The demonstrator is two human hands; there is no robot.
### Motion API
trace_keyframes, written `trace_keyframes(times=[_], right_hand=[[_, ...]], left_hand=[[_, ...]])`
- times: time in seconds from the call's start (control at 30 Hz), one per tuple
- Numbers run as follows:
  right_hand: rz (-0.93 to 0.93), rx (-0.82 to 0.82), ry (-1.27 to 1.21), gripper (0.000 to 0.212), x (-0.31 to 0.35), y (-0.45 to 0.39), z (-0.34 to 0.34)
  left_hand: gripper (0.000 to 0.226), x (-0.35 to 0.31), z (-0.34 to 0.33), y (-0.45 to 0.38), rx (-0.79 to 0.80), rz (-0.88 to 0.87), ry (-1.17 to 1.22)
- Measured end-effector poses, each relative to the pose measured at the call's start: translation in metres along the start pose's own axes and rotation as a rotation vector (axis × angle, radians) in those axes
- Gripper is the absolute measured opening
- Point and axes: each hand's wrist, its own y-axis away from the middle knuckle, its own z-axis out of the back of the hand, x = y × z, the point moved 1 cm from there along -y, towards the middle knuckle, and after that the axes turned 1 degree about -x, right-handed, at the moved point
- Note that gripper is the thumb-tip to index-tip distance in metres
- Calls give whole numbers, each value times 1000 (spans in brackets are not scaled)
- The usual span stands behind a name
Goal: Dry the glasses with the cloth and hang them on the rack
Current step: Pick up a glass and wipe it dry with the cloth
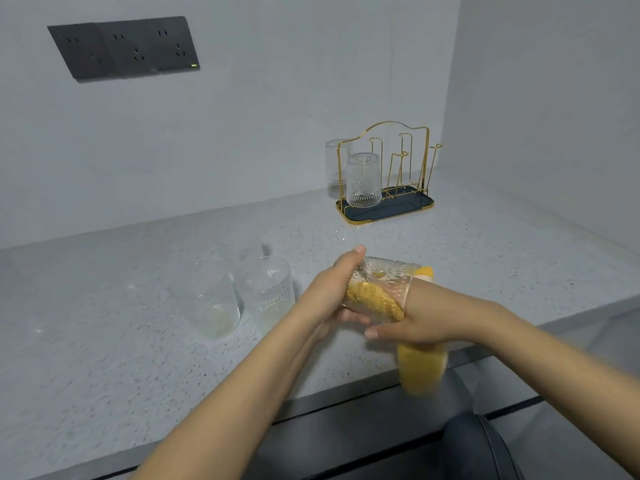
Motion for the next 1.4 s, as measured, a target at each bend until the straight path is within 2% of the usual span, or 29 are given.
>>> trace_keyframes(times=[0.03,0.07,0.13,0.2,0.27,0.3,0.33,0.4,0.47,0.57,0.63,0.73,0.8,0.87,0.9,0.93,1.0,1.1,1.13,1.17,1.23,1.3,1.4], right_hand=[[6,-11,88,59,0,0,-3],[17,-26,74,59,0,0,-3],[11,-21,-29,50,-3,0,4],[-85,-3,-329,40,-7,2,16],[-199,-19,-795,41,-8,3,23],[-237,-7,-938,42,-8,3,22],[-247,-2,-963,43,-9,3,19],[-224,1,-880,42,-5,4,12],[-130,-65,-590,39,2,7,8],[44,-49,53,49,0,6,-1],[63,-10,114,46,-3,4,-4],[-71,17,-96,25,-13,5,7],[-217,-49,-465,27,-15,7,17],[-288,-64,-855,35,-17,6,20],[-287,-50,-943,37,-16,6,19],[-274,-31,-927,37,-13,4,16],[-228,-50,-651,38,-9,1,10],[-6,-55,12,44,-12,-3,2],[28,-24,135,46,-13,-5,-1],[30,3,180,47,-13,-5,-3],[14,43,166,49,-15,-5,-1],[-28,64,154,46,-19,-5,9],[-91,121,127,23,-15,-2,24]], left_hand=[[44,-1,0,2,35,73,3],[47,0,0,4,59,90,16],[57,5,0,5,81,22,57],[60,13,-1,4,85,-132,53],[58,20,-2,2,20,-303,12],[52,21,-3,2,-19,-385,5],[44,21,-5,3,-48,-458,21],[31,18,-5,1,-85,-516,59],[37,9,-4,-2,-119,-454,-7],[41,-2,-3,-3,-45,-109,-74],[43,1,-1,0,15,21,-32],[55,9,-1,1,66,-92,-78],[62,16,-1,-1,71,-199,-80],[56,22,-3,-4,39,-325,-12],[51,24,-5,-4,5,-400,18],[47,24,-6,-5,-38,-455,39],[47,19,-7,-9,-96,-420,100],[49,9,-6,-10,-96,-136,85],[50,8,-5,-10,-64,-20,81],[52,8,-4,-8,-27,71,98],[58,12,-3,-5,44,130,108],[74,17,2,-4,71,44,-32],[96,12,17,-3,121,-190,-360]])
